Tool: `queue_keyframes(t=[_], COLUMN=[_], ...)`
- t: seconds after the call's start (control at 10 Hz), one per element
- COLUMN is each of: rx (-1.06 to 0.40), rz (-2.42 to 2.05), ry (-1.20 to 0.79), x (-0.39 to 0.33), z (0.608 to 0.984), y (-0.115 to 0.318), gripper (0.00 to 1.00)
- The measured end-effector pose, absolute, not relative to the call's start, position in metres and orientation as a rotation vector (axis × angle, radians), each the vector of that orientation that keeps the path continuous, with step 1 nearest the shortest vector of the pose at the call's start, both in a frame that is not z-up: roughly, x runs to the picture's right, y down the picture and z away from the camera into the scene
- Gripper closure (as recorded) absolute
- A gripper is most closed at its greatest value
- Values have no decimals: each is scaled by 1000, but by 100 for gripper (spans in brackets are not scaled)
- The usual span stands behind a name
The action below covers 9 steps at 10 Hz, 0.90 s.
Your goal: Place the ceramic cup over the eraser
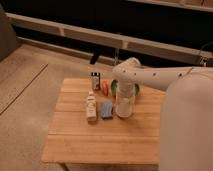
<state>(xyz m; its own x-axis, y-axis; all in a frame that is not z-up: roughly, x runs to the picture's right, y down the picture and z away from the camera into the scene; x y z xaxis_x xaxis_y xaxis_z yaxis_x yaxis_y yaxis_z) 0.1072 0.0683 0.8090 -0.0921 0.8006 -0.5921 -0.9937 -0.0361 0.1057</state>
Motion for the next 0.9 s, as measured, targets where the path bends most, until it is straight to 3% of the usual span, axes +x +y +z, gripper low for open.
queue_keyframes(t=[0.5,0.9], rx=[-236,-184], rz=[1502,1497], ry=[523,485], x=[76,70], z=[723,709], y=[-42,-84], gripper=[100,100])
